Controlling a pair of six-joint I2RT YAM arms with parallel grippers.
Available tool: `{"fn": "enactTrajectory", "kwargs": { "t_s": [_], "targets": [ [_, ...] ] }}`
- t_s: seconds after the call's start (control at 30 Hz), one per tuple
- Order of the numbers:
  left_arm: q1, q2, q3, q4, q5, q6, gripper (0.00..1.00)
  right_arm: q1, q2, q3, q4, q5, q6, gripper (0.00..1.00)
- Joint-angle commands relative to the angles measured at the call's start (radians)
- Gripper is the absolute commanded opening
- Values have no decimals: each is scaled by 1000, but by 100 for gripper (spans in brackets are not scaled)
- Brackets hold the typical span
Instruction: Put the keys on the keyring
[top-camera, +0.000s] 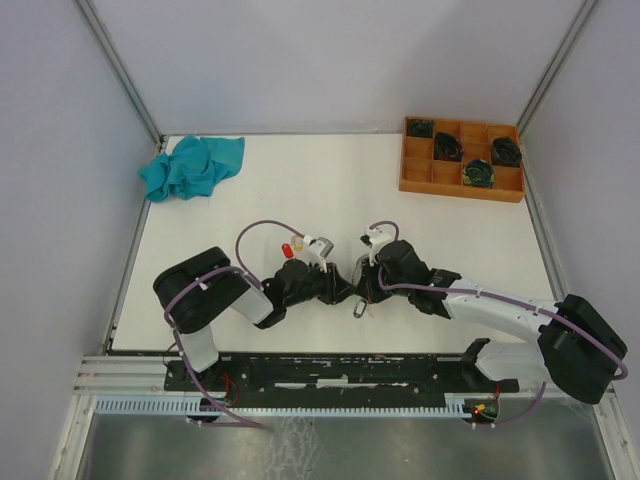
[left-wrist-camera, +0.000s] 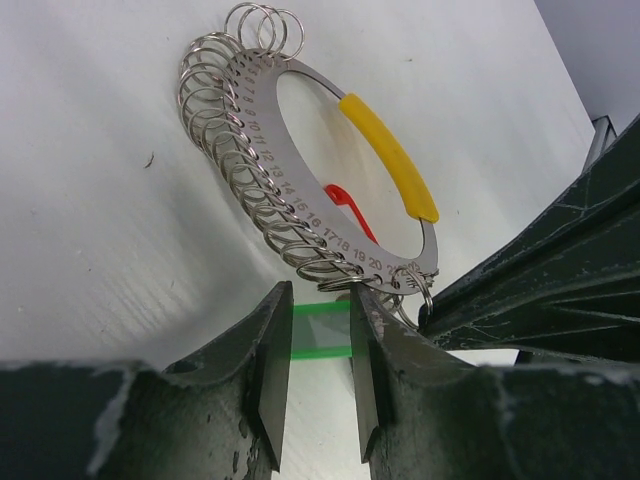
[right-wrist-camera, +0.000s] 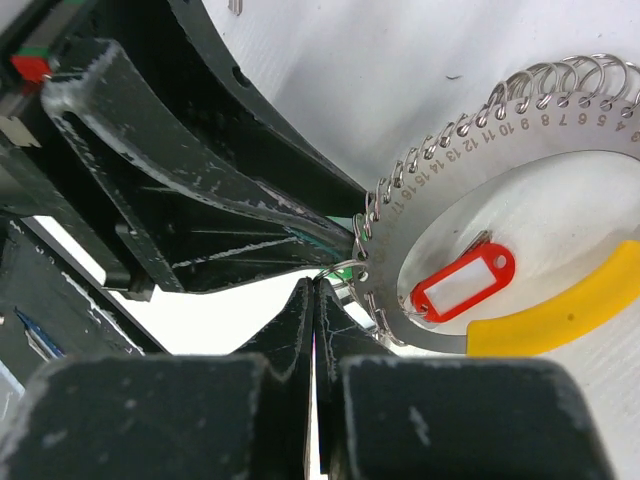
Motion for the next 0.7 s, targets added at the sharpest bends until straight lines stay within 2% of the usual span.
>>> {"fn": "enactTrajectory", "kwargs": {
  "t_s": [0.0,0.2,0.5,0.67],
  "targets": [
    [-14,38,24,87,-36,-18,36,-2,4,27,68,-18,16,1],
    [-14,64,10,182,-64,-17,29,-2,13,28,74,-29,23,1],
    [-13,28,-47,250,-104,39,3,-2,-12,-3,52,-17,35,1],
    [-14,-10,-66,233,-115,82,3,-2,-45,-12,16,3,26,1]
  ]
}}
